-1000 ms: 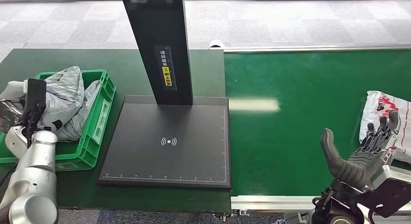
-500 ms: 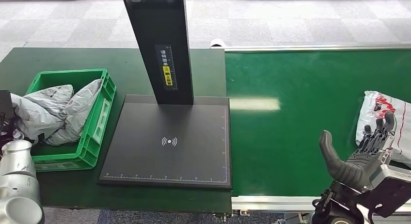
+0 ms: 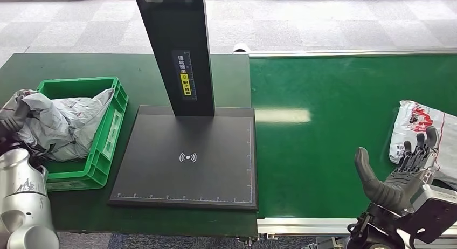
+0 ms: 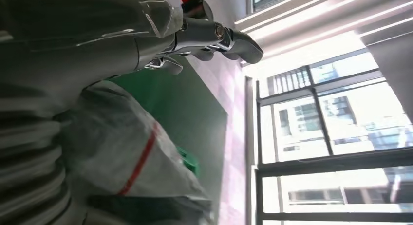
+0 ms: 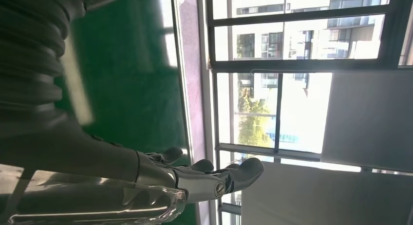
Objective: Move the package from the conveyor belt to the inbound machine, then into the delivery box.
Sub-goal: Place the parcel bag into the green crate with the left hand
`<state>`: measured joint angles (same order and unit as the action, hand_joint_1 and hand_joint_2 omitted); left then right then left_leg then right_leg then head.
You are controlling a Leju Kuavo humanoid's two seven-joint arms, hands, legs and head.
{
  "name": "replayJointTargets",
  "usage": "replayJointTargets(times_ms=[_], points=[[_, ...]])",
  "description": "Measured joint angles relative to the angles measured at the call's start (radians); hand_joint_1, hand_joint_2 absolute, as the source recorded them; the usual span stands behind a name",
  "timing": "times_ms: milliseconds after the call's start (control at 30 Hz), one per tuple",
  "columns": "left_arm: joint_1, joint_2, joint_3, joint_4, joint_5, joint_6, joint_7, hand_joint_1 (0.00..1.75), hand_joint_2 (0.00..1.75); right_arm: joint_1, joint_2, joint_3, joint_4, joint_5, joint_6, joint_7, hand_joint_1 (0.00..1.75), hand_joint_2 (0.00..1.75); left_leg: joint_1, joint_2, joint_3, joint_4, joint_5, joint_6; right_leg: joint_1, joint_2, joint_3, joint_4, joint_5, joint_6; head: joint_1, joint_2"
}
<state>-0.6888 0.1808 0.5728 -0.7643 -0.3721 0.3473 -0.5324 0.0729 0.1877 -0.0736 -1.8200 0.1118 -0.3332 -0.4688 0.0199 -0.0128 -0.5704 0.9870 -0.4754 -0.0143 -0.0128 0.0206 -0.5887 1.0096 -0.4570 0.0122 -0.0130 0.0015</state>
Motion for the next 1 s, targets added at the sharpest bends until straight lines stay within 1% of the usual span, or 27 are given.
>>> replayJointTargets(times_ms=[67, 200, 267, 367, 433, 533, 600, 633, 700, 767, 833, 900, 933, 1000], points=[[0.028, -0.013, -0.048, -0.086, 0.120, -0.046, -0.010, 0.00, 1.75, 0.001, 0.000, -0.001, 0.000, -0.003, 0.000, -0.001, 0.00, 1.75, 0.000, 0.000, 0.000, 0.000, 0.000, 0.000, 0.000, 0.000, 0.000, 0.000, 0.000, 0.000, 0.000, 0.000], [0.086, -0.034, -0.136, -0.277, 0.408, -0.194, -0.010, 0.00, 1.75, 0.001, 0.000, -0.004, 0.001, -0.011, 0.000, -0.005, 0.00, 1.75, 0.000, 0.000, -0.001, 0.000, 0.000, 0.000, 0.000, 0.000, 0.000, 0.000, 0.000, 0.000, 0.000, 0.000], [0.114, -0.044, -0.170, -0.368, 0.493, -0.230, -0.009, 0.00, 1.75, 0.001, 0.000, -0.007, 0.003, -0.013, 0.001, -0.007, 0.00, 1.75, 0.000, 0.001, -0.001, 0.000, 0.000, 0.000, 0.000, 0.000, -0.001, 0.000, 0.000, 0.000, 0.000, 0.000], [0.166, -0.059, -0.217, -0.509, 0.569, -0.255, -0.015, 0.00, 1.75, 0.000, -0.001, -0.011, 0.008, -0.014, 0.005, -0.010, 0.00, 1.75, 0.000, 0.001, -0.001, 0.000, 0.000, 0.000, 0.000, 0.000, -0.001, 0.000, 0.000, 0.000, 0.000, 0.000], [0.198, -0.068, -0.244, -0.590, 0.587, -0.258, -0.019, 0.00, 1.75, -0.001, -0.001, -0.012, 0.011, -0.015, 0.007, -0.010, 0.00, 1.75, 0.000, 0.001, -0.001, 0.000, -0.001, 0.000, 0.000, 0.000, -0.001, 0.000, 0.000, 0.000, 0.000, 0.000], [0.230, -0.078, -0.268, -0.672, 0.601, -0.262, -0.026, 0.00, 1.75, -0.003, -0.002, -0.013, 0.015, -0.014, 0.010, -0.010, 0.00, 1.75, 0.000, 0.001, -0.001, 0.000, -0.001, 0.000, 0.000, 0.000, -0.001, 0.000, 0.000, 0.000, 0.000, 0.000], [0.262, -0.088, -0.288, -0.729, 0.603, -0.287, -0.044, 0.00, 1.75, -0.003, -0.003, -0.014, 0.018, -0.011, 0.018, -0.007, 0.00, 1.75, 0.000, 0.001, -0.001, 0.000, -0.001, 0.000, 0.000, 0.000, -0.001, 0.000, 0.000, 0.000, 0.000, 0.000], [0.290, -0.099, -0.309, -0.766, 0.587, -0.310, -0.056, 0.00, 1.75, -0.004, -0.004, -0.013, 0.020, -0.005, 0.028, -0.002, 0.00, 1.75, 0.000, 0.001, -0.001, 0.000, -0.001, 0.000, 0.000, 0.000, -0.001, 0.000, 0.000, 0.000, 0.000, 0.000], [0.365, -0.133, -0.389, -0.840, 0.526, -0.330, -0.087, 0.00, 1.75, -0.008, -0.004, -0.008, 0.027, 0.011, 0.052, 0.011, 0.00, 1.75, -0.001, 0.000, -0.001, 0.000, -0.001, 0.000, -0.001, 0.000, -0.001, -0.001, -0.001, 0.001, 0.000, 0.000], [0.431, -0.160, -0.499, -0.893, 0.492, -0.298, -0.117, 0.00, 1.75, -0.016, -0.005, 0.002, 0.037, 0.022, 0.062, 0.019, 0.00, 1.75, -0.002, -0.001, -0.002, 0.000, -0.001, 0.000, -0.002, -0.001, 0.000, -0.001, -0.001, 0.002, 0.000, 0.000], [0.467, -0.169, -0.580, -0.921, 0.499, -0.267, -0.127, 0.00, 1.75, -0.022, -0.005, 0.011, 0.045, 0.027, 0.065, 0.025, 0.00, 1.75, -0.002, -0.002, -0.002, 0.000, -0.002, 0.000, -0.002, -0.001, -0.001, -0.001, -0.001, 0.002, 0.000, 0.000], [0.489, -0.179, -0.630, -0.933, 0.495, -0.260, -0.118, 0.00, 1.75, -0.025, -0.006, 0.018, 0.054, 0.041, 0.077, 0.047, 0.00, 1.75, -0.002, -0.002, -0.002, 0.000, -0.002, 0.000, -0.002, -0.001, 0.000, -0.001, -0.001, 0.002, 0.000, 0.000], [0.503, -0.191, -0.653, -0.928, 0.485, -0.254, -0.115, 0.00, 1.75, -0.028, -0.006, 0.026, 0.063, 0.056, 0.085, 0.063, 0.00, 1.75, -0.002, -0.002, -0.002, 0.000, -0.002, 0.000, -0.002, -0.001, 0.000, -0.001, -0.001, 0.002, 0.000, 0.000], [0.534, -0.235, -0.705, -0.890, 0.459, -0.219, -0.126, 0.00, 1.75, -0.030, -0.003, 0.055, 0.088, 0.110, 0.084, 0.082, 0.00, 1.75, -0.002, -0.002, -0.001, 0.000, -0.002, 0.000, -0.002, -0.001, 0.000, -0.001, -0.001, 0.002, 0.000, 0.000]])
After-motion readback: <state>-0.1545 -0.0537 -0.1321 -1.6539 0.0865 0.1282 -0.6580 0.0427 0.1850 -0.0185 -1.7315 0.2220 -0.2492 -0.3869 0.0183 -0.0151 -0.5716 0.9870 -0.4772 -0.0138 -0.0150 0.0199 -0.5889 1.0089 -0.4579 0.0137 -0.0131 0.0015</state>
